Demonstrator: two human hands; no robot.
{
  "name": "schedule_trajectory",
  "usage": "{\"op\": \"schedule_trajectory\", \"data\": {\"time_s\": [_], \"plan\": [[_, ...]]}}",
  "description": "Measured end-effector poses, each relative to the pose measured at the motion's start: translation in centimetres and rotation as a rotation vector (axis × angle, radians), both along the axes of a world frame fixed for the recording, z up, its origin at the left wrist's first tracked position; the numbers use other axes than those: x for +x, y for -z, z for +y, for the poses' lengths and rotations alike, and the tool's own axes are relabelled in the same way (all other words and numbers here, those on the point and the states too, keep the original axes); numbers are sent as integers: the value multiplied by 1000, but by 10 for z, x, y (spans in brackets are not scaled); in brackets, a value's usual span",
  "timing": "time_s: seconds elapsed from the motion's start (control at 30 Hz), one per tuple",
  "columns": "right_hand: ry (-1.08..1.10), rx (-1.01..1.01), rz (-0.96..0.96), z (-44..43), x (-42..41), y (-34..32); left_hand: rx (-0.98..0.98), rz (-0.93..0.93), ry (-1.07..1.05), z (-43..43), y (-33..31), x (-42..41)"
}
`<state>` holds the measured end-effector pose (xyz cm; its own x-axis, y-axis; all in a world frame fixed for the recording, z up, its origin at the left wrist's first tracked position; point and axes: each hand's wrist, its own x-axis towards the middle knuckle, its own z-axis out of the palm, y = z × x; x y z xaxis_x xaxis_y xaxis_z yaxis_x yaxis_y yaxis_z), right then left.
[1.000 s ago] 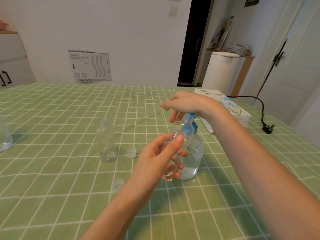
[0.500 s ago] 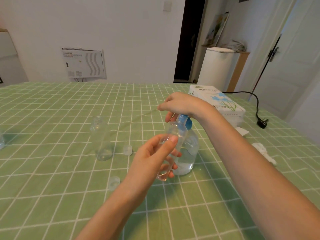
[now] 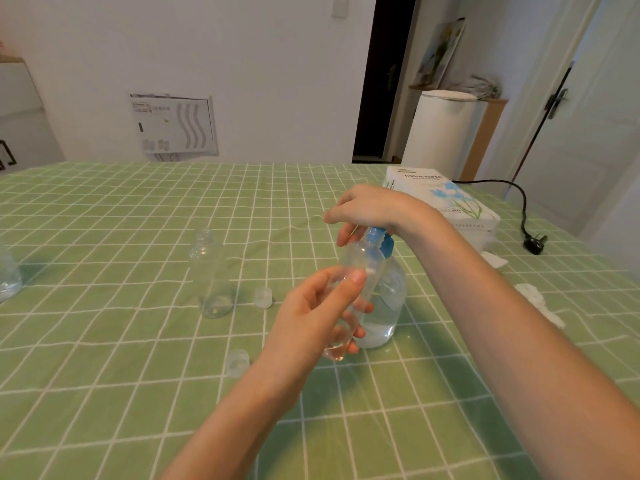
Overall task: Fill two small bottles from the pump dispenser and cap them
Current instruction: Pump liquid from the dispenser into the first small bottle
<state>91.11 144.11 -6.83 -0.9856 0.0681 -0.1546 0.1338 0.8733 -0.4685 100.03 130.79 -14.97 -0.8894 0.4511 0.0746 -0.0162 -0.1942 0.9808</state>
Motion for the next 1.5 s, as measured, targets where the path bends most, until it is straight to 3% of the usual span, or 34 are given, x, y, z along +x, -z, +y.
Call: {"op": "schedule_trajectory", "data": {"time_s": [0.37, 0.83, 1.23, 1.5], "plan": [[-62, -70, 135, -2, 2, -11, 26, 8, -4, 1, -4, -2], [-46, -110, 47, -2, 4, 2, 9, -8, -5, 0, 1, -1], [-49, -88, 274, -2, 8, -30, 29, 19, -4, 1, -7, -1], [17, -4, 46, -13, -5, -19, 41, 9, -10, 2, -7, -1]]}}
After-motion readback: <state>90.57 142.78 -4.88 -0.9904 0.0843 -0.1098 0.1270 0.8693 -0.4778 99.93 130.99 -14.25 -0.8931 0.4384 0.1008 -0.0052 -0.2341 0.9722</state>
